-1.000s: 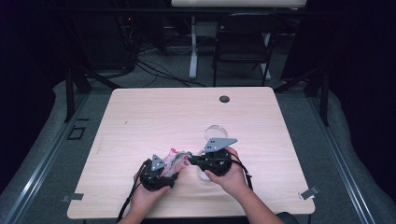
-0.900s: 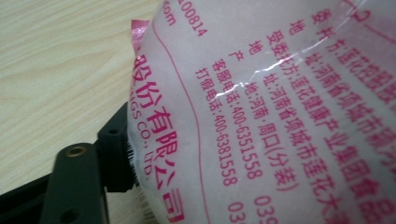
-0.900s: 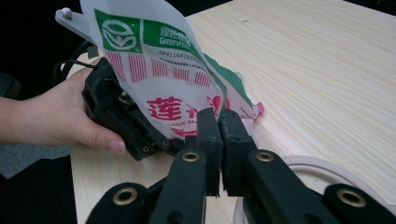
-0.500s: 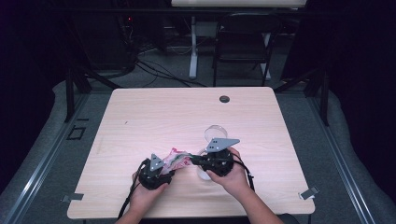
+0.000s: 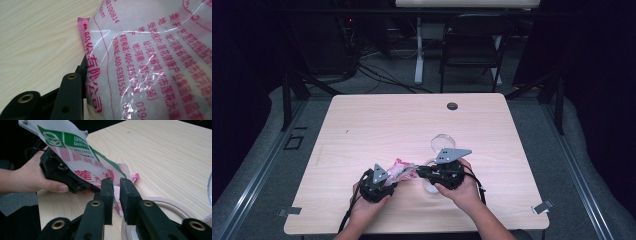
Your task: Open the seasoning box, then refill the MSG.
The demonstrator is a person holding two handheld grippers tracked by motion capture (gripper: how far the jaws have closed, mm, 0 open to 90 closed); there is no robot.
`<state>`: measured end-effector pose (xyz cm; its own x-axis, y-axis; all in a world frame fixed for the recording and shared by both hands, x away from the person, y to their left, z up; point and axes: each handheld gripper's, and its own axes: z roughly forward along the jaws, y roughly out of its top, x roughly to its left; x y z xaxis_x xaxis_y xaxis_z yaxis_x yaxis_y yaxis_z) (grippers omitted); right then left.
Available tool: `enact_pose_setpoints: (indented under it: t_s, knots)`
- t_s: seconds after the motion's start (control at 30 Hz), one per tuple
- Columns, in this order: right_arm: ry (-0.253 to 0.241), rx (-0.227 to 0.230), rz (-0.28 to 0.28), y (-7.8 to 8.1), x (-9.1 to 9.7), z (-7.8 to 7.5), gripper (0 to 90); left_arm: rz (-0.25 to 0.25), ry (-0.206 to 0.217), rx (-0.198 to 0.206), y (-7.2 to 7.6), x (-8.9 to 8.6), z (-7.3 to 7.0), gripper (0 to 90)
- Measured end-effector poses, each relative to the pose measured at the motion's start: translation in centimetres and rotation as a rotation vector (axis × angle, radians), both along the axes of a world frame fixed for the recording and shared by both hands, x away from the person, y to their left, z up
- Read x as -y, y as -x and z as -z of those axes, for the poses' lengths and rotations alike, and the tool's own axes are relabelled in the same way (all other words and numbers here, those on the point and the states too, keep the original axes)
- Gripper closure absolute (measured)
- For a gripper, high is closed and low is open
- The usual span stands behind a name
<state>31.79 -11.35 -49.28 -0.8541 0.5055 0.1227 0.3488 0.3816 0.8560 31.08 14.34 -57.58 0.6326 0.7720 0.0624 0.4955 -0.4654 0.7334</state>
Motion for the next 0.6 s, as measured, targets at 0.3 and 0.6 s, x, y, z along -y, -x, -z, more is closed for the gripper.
enact_pose_setpoints:
  t_s: [0.3, 0.6]
  knots:
    - [-0.022, 0.005, 0.001, 0.1, 0.2, -0.2, 75.0, -0.019, -0.020, 0.045, 0.1, -0.6, -0.9, 58.6]
    - [-0.007, 0.014, 0.011, 0.2, 0.2, -0.3, 72.3, -0.027, -0.029, 0.063, 0.0, -0.8, -1.7, 58.7]
